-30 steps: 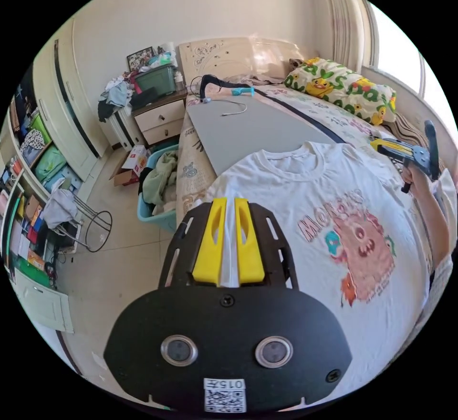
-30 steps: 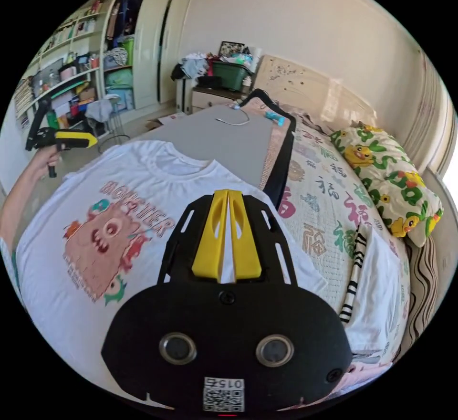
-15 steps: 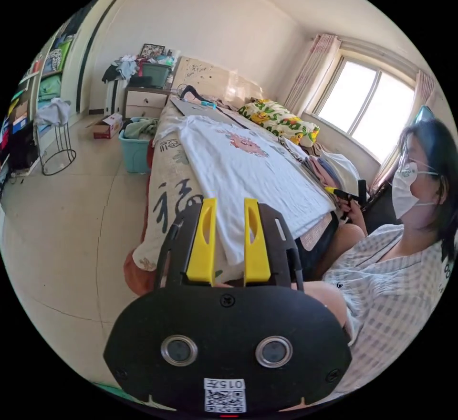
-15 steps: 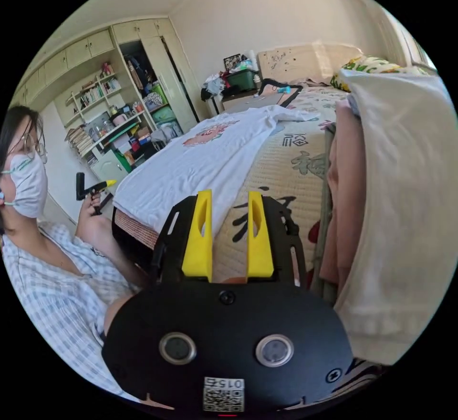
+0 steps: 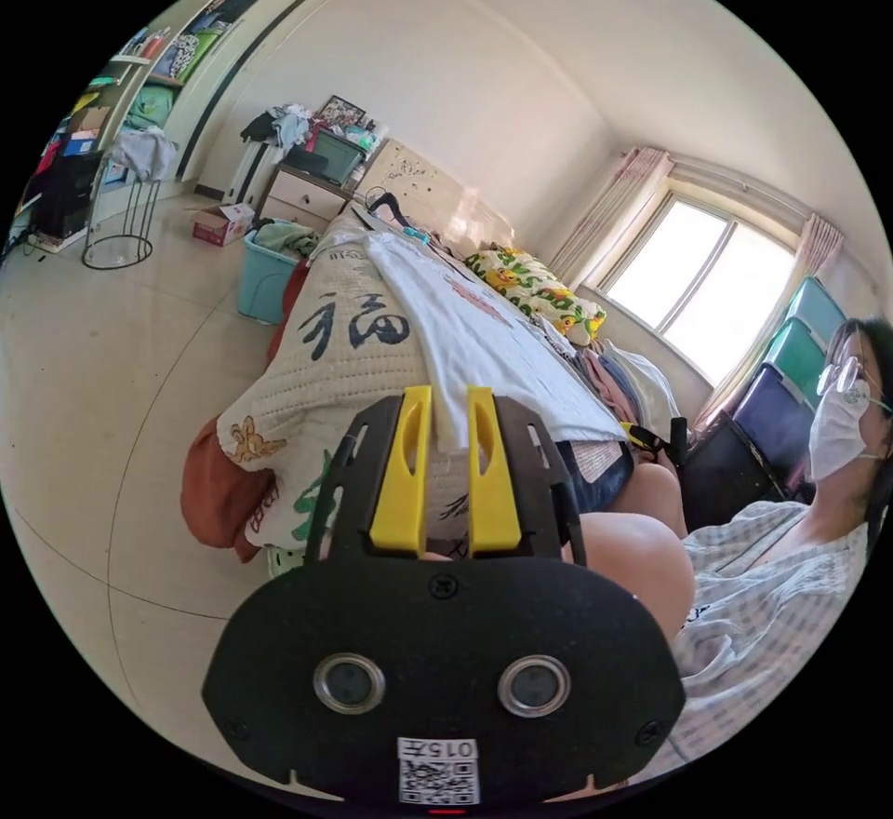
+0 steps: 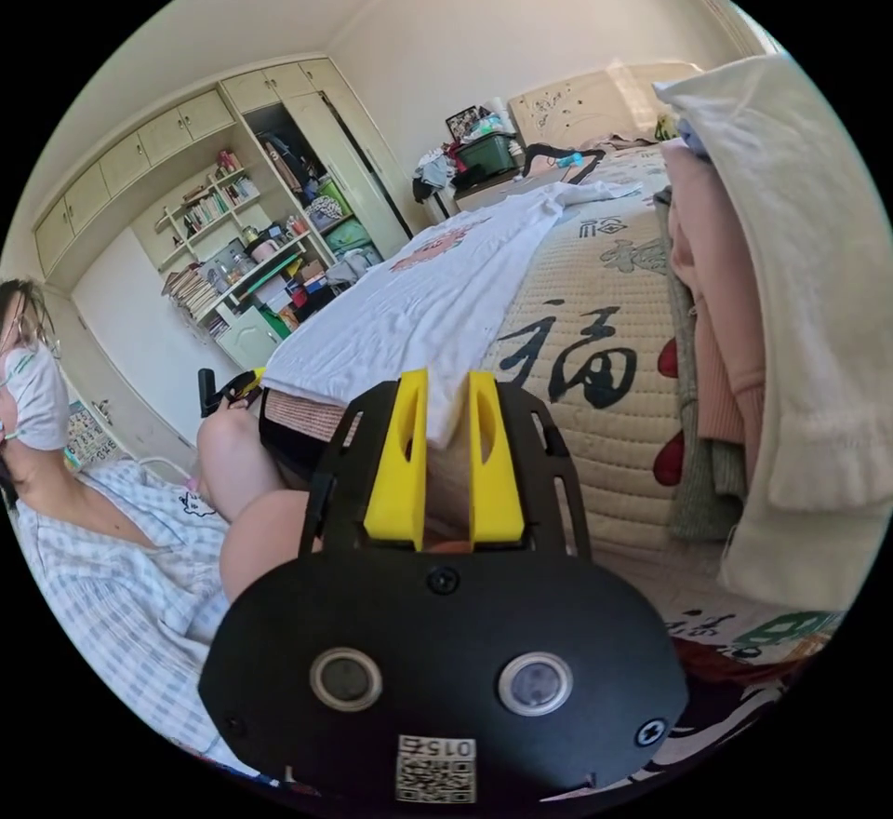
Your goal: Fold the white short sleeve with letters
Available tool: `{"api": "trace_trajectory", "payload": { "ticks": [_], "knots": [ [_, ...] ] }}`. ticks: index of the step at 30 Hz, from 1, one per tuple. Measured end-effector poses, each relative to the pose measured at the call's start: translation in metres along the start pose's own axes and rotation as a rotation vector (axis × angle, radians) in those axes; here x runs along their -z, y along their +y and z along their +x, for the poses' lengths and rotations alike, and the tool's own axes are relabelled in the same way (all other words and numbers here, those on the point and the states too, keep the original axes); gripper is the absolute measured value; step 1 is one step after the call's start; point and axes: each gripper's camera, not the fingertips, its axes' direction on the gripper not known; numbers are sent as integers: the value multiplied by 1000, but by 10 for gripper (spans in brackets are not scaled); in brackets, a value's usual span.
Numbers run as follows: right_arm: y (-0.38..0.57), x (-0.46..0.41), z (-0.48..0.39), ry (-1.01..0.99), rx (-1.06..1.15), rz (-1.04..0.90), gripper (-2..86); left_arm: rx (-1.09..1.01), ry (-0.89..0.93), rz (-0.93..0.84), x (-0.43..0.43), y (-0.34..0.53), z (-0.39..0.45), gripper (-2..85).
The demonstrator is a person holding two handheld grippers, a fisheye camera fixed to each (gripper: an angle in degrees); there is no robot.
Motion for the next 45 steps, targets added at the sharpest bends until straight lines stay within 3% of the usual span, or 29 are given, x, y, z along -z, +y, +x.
{"api": "trace_trajectory", "payload": {
  "ticks": [6, 14, 19, 23, 28, 32, 36, 41, 45],
  "knots": [
    [18, 20, 19, 51, -8, 20, -2, -29, -67, 85, 49, -5, 21, -5],
    [50, 13, 47, 47, -54, -9, -5, -30, -155, -3, 49, -10, 34, 0],
    [62, 19, 50, -9, -43, 44, 58, -23, -121, 50, 64, -11, 40, 11],
    [72, 11, 47, -27, -21, 28, 107, -7, -95, 19, 64, -20, 41, 73],
    [80, 6, 39, -2, 16, 26, 29, -51, -80, 29, 67, -28, 50, 21],
    [94, 13, 26, 101, 14, 77, 1, -56, -171, 130, 95, -27, 72, 0],
    [95, -10, 18, 150, 20, 11, -3, -81, -261, 46, 76, -36, 85, -3],
    [104, -19, 3, 154, 6, 56, -4, -31, -213, 76, 82, -43, 88, -4],
    [112, -39, -52, 362, 147, 99, -2, -245, -416, 75, 72, -48, 143, -2]
  ]
}}
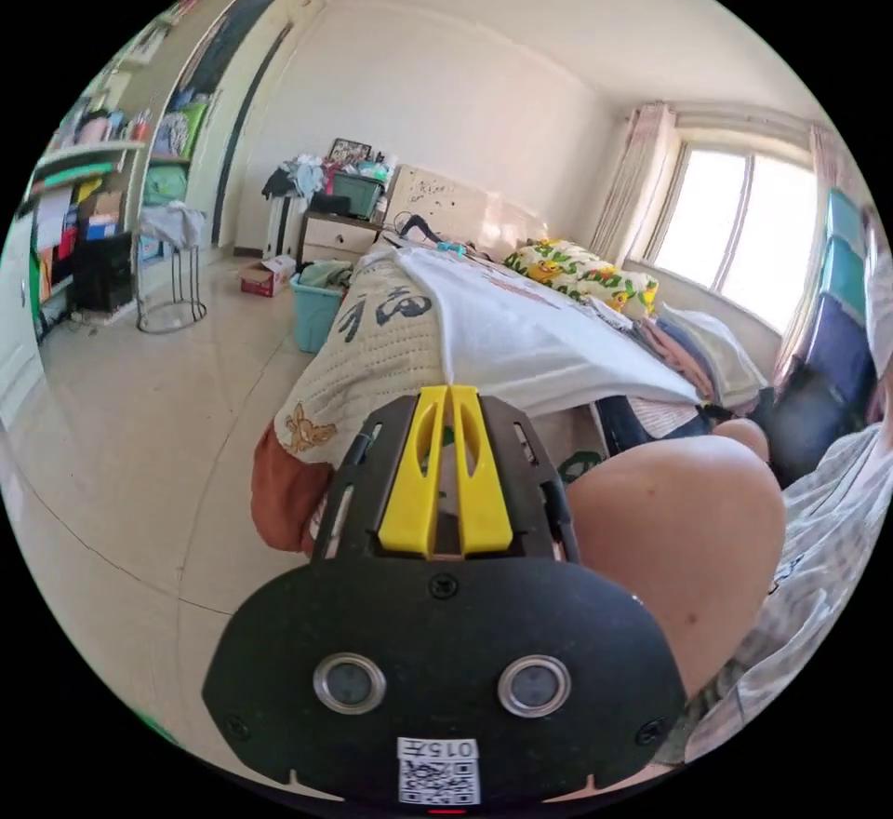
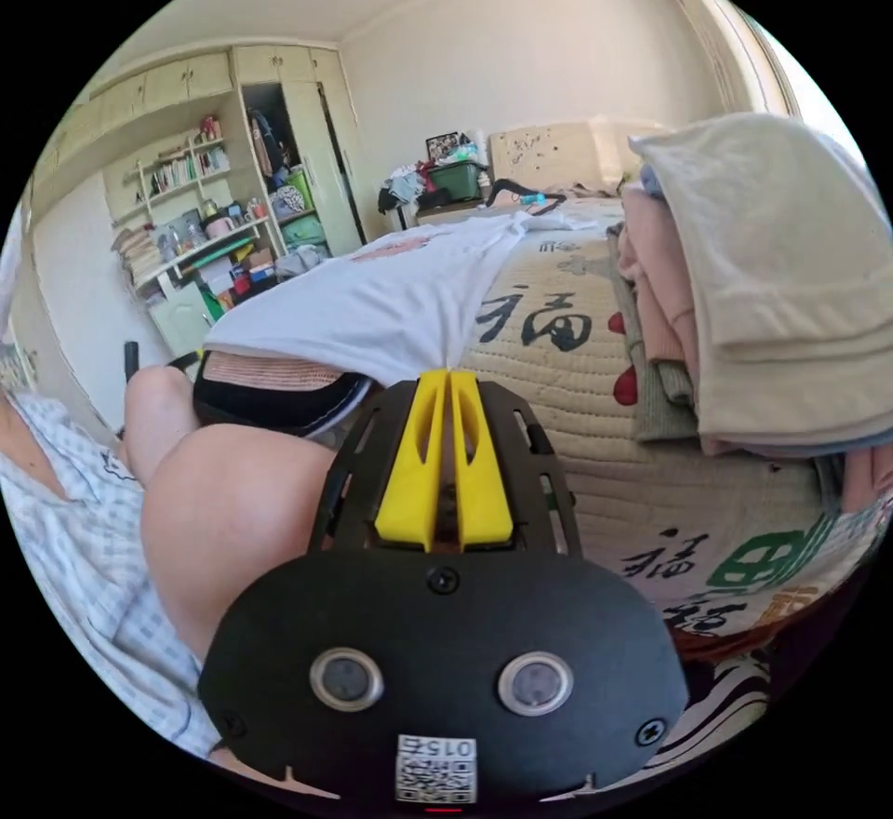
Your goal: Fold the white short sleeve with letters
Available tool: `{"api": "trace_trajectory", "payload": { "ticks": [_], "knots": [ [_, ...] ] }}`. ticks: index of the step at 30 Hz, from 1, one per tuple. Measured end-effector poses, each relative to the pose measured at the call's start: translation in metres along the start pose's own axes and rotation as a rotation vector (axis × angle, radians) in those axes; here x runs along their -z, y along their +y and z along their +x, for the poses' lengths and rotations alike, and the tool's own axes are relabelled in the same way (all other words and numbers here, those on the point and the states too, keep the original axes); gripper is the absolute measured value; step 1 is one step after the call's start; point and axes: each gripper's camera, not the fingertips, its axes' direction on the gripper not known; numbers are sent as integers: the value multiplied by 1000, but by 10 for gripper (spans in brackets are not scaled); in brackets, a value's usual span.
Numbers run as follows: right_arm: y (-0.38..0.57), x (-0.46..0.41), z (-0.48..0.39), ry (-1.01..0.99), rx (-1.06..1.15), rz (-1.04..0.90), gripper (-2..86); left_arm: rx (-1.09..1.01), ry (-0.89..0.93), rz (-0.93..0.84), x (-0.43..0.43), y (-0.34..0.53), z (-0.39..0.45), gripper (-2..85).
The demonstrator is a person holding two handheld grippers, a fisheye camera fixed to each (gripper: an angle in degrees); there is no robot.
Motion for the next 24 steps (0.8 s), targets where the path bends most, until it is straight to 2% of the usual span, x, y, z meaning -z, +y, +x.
{"api": "trace_trajectory", "payload": {
  "ticks": [2, 6, 11, 15, 19, 22, 24],
  "knots": [
    [-1, -7, -38, 234, 74, 9, -1, -57, -98, -9, -2, -7, 21, 1],
    [-5, -8, -47, 210, 24, 42, 9, -138, -230, 0, -8, -15, 48, 10],
    [-8, -2, -62, 220, -4, 134, 60, 9, -83, 77, -6, -15, 24, 40],
    [-3, 20, -54, 265, -167, 236, 164, 86, 70, 187, 4, -15, 3, 164],
    [-1, 70, -59, 352, -140, 408, 192, 115, 23, 293, 29, -22, -7, 197],
    [-35, 106, -65, 409, -80, 493, 187, 26, -57, 351, 48, -61, -1, 208],
    [-71, 120, -62, 340, -43, 527, 179, -83, -69, 398, 44, -118, 13, 204]
  ]
}}
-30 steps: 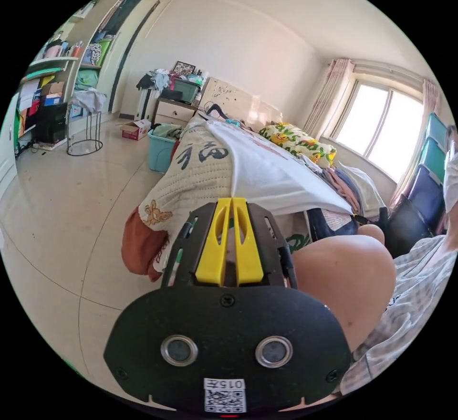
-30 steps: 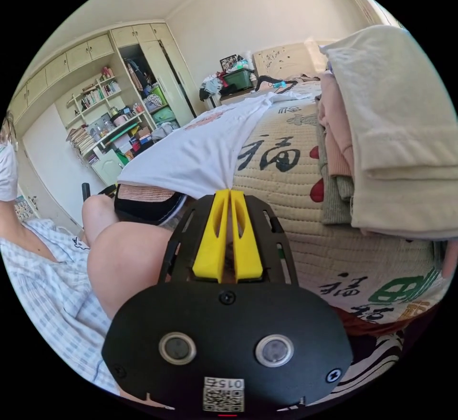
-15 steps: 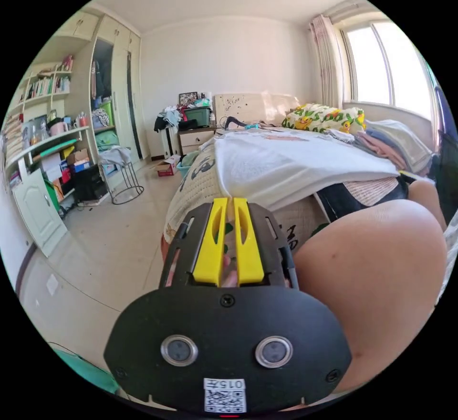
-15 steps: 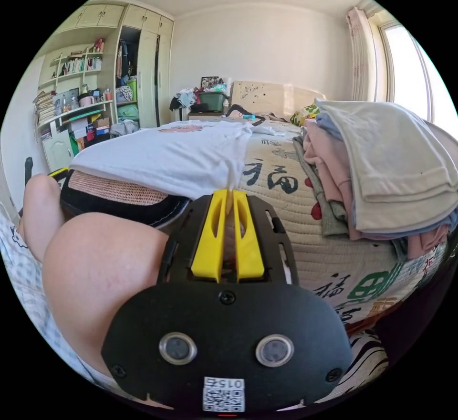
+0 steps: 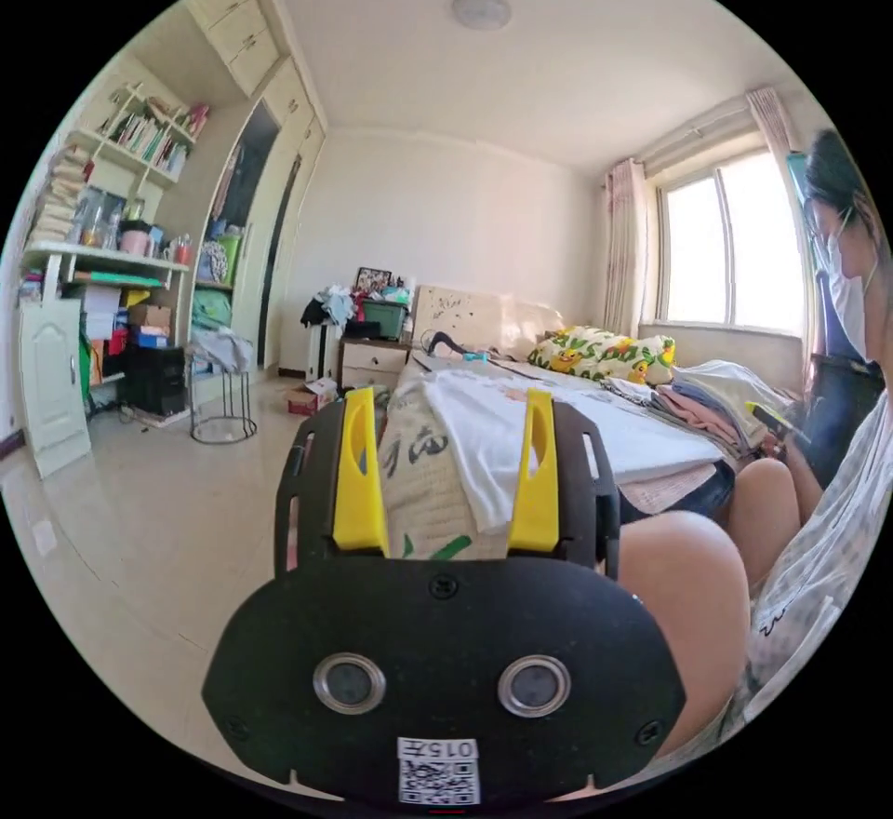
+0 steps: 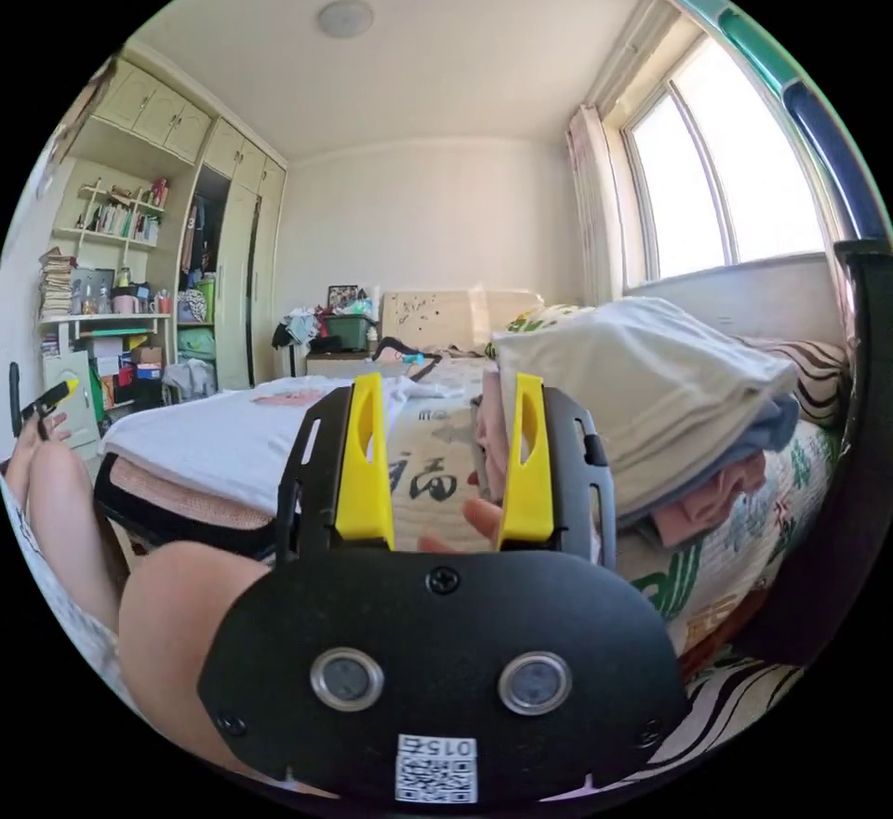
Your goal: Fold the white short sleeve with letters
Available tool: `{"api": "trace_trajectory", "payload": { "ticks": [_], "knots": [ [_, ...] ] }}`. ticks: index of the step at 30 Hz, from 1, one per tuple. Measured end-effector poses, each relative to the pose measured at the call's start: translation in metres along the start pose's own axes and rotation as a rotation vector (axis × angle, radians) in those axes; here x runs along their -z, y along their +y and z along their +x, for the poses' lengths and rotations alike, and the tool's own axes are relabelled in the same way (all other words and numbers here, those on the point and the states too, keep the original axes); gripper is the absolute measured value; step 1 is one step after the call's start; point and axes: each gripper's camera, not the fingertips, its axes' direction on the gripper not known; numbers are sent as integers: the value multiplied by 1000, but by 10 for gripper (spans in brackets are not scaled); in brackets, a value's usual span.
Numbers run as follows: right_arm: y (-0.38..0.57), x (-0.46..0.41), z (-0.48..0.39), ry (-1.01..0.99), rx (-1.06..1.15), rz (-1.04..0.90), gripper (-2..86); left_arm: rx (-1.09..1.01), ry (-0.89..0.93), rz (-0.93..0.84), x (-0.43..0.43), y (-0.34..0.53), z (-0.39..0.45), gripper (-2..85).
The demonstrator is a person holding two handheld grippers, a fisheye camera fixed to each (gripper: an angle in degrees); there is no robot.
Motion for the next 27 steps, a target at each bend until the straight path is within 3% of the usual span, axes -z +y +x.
{"api": "trace_trajectory", "payload": {
  "ticks": [4, 6, 9, 14, 19, 23, 27],
  "knots": [
    [-96, -89, 5, -275, -5, -119, 143, -145, 190, -26, -97, -78, 33, 157],
    [-128, -157, 10, -332, -71, -254, 124, -266, 332, -161, -197, -121, 72, 123],
    [-164, -272, 24, -278, -216, -391, 91, -350, 447, -331, -339, -152, 134, 102],
    [-192, -456, 63, -122, -407, -667, 69, -569, 575, -422, -537, -161, 276, 76],
    [-207, -542, 91, 81, -389, -813, 23, -745, 674, -505, -674, -144, 410, 74],
    [-210, -578, 97, -115, -327, -933, 66, -770, 699, -602, -752, -118, 459, 74],
    [-216, -583, 101, -114, -291, -928, 11, -649, 658, -610, -806, -109, 449, 76]
  ]
}}
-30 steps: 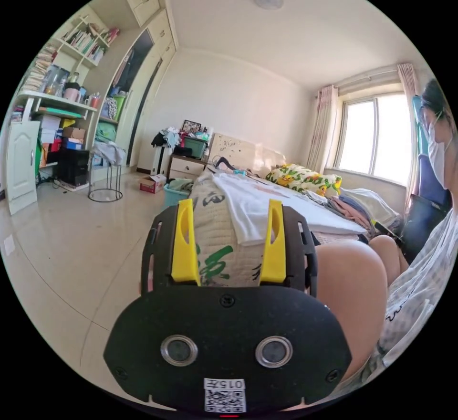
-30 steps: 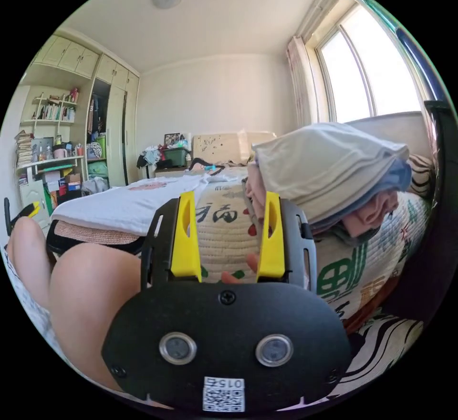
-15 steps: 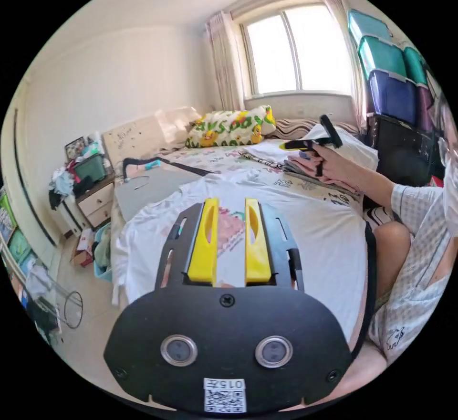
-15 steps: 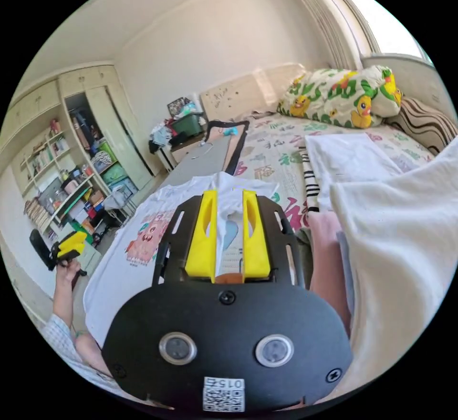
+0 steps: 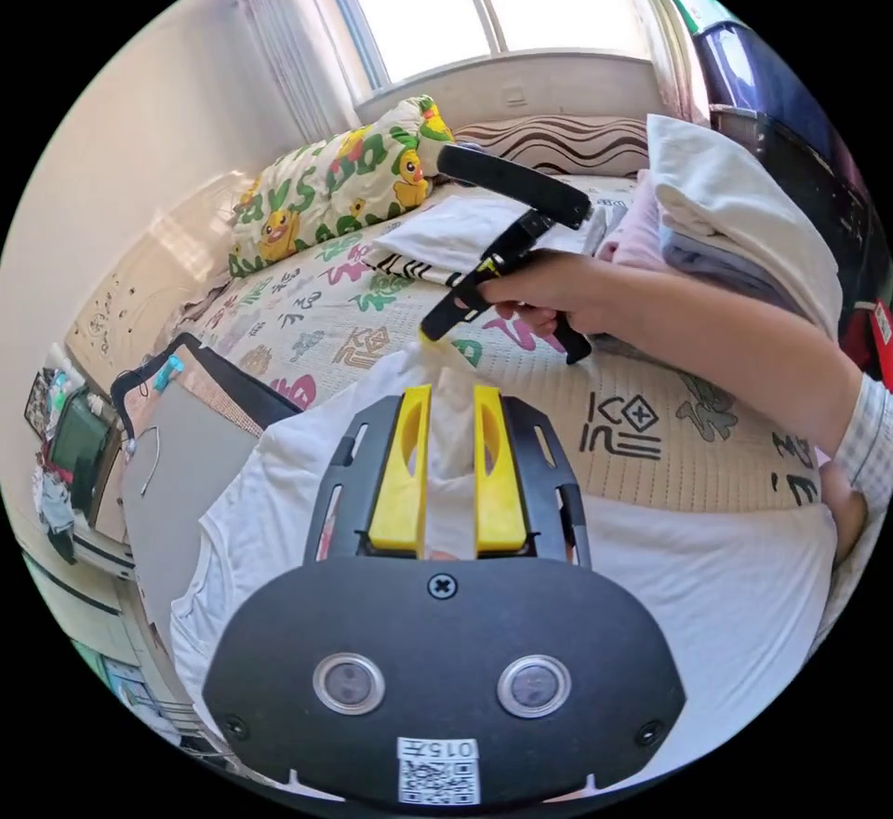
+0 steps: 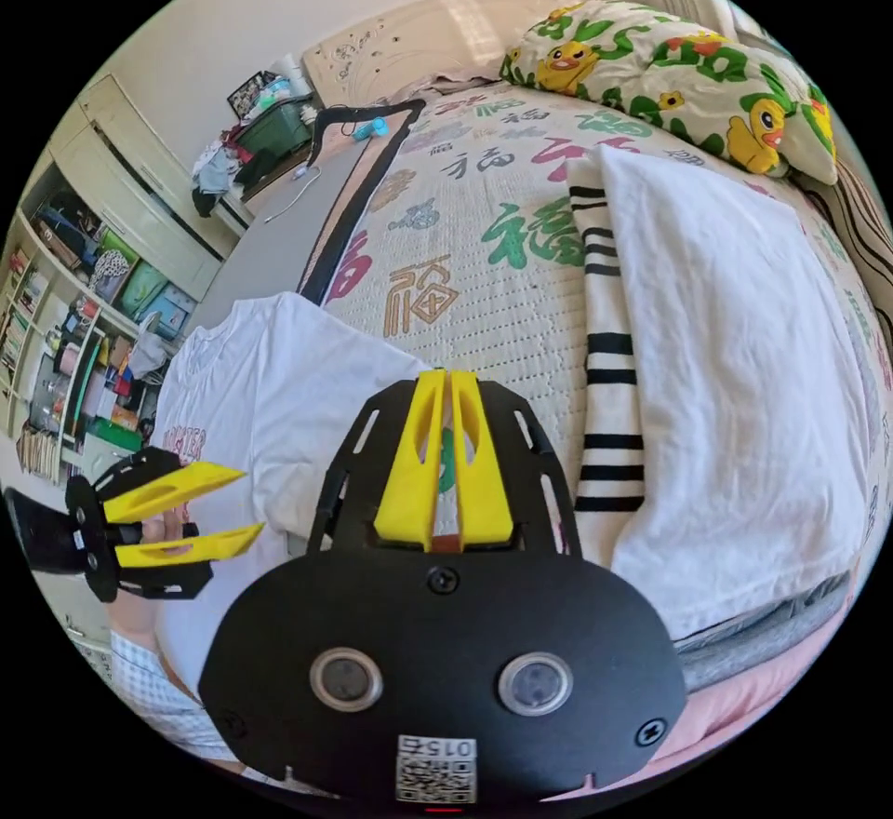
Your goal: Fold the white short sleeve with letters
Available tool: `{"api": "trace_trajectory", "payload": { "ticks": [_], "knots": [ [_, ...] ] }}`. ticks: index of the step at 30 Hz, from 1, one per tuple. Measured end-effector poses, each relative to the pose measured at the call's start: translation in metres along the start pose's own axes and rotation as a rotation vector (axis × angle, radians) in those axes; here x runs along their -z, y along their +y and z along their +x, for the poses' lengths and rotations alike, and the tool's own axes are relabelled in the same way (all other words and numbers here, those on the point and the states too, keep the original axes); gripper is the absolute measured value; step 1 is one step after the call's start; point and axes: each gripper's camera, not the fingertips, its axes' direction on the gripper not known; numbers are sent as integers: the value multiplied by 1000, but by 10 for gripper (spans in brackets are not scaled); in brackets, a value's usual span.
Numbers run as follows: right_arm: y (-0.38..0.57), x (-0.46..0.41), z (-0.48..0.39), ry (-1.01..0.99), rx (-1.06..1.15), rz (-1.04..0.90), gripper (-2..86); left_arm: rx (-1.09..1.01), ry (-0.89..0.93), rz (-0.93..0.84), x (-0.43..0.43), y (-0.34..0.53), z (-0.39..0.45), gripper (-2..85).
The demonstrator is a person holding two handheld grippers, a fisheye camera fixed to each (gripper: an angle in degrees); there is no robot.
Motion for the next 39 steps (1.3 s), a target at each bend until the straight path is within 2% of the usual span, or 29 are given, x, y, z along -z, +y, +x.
{"api": "trace_trajectory", "payload": {
  "ticks": [4, 6, 10, 15, 22, 25, 29, 32, 35, 39],
  "knots": [
    [13, 41, -2, -284, 25, 189, -7, 95, -12, -53, -33, -2, -22, 98],
    [17, 55, -9, -360, 41, 223, -8, 154, 8, -26, -42, 0, -24, 109],
    [28, 83, -38, -286, 136, 246, -9, 193, -86, 59, -43, 17, -22, 111],
    [38, 107, -56, -387, 164, 252, -8, 236, -69, 34, -72, 41, -14, 104],
    [55, 154, -78, -338, 266, 335, 15, 393, -69, 154, -74, 96, -29, 14],
    [57, 168, -105, -193, 420, 252, 61, 462, -66, 176, -72, 123, -42, 7],
    [53, 150, -127, -31, 465, 93, 111, 539, -29, 225, -68, 162, -57, 3],
    [47, 132, -125, -56, 458, -5, 120, 563, -5, 243, -68, 187, -62, 3],
    [43, 121, -117, -110, 426, 7, 129, 550, 23, 249, -69, 207, -62, 3],
    [34, 109, -117, -238, 445, -96, 73, 479, 3, 231, -60, 231, -53, 3]
  ]
}}
